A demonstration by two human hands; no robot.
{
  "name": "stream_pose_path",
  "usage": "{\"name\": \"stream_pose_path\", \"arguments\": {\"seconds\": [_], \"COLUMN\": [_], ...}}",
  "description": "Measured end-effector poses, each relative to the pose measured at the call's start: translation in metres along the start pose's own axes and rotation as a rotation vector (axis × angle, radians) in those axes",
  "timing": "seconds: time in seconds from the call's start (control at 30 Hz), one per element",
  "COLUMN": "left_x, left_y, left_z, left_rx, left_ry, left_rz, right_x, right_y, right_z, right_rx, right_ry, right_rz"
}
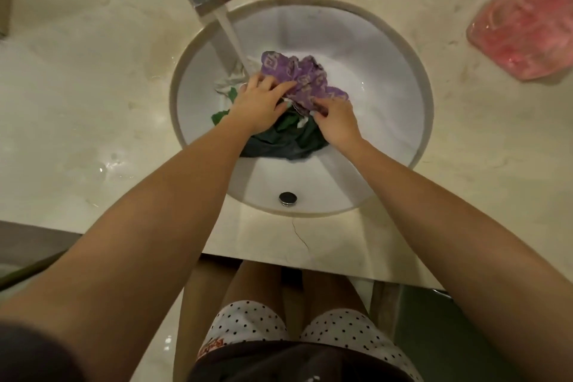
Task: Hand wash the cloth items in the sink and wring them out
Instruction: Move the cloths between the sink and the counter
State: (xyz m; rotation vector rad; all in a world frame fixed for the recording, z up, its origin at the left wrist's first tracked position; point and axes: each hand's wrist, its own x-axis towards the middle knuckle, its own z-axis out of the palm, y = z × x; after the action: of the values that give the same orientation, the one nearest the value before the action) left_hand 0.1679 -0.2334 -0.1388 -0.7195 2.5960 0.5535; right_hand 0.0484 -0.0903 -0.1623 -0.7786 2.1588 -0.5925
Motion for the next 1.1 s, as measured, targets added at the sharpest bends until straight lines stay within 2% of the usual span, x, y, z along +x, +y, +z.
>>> {"name": "stream_pose_path", "arguments": {"seconds": [0.2, 0.33, 0.47, 0.67, 0.87, 1.1], "left_x": [-0.002, 0.001, 0.004, 0.015, 0.034, 0.054], "left_y": [0.013, 0.023, 0.045, 0.109, 0.175, 0.254], "left_z": [-0.008, -0.042, -0.099, -0.175, -0.207, -0.224], "left_rx": [-0.027, -0.222, -0.397, -0.534, -0.620, -0.765], "left_ry": [0.075, 0.162, 0.164, 0.253, 0.232, 0.276], "left_rz": [0.007, 0.053, 0.129, 0.235, 0.344, 0.470], "right_x": [-0.003, -0.014, -0.032, -0.059, -0.095, -0.141], "right_y": [-0.002, -0.022, -0.041, -0.066, -0.043, -0.019], "right_z": [-0.008, -0.053, -0.110, -0.195, -0.260, -0.304], "right_rx": [0.002, 0.054, 0.139, 0.329, 0.412, 0.489], "right_ry": [0.057, 0.162, 0.168, 0.369, 0.478, 0.832], "right_rz": [0.009, -0.069, -0.100, -0.150, -0.103, -0.154]}}
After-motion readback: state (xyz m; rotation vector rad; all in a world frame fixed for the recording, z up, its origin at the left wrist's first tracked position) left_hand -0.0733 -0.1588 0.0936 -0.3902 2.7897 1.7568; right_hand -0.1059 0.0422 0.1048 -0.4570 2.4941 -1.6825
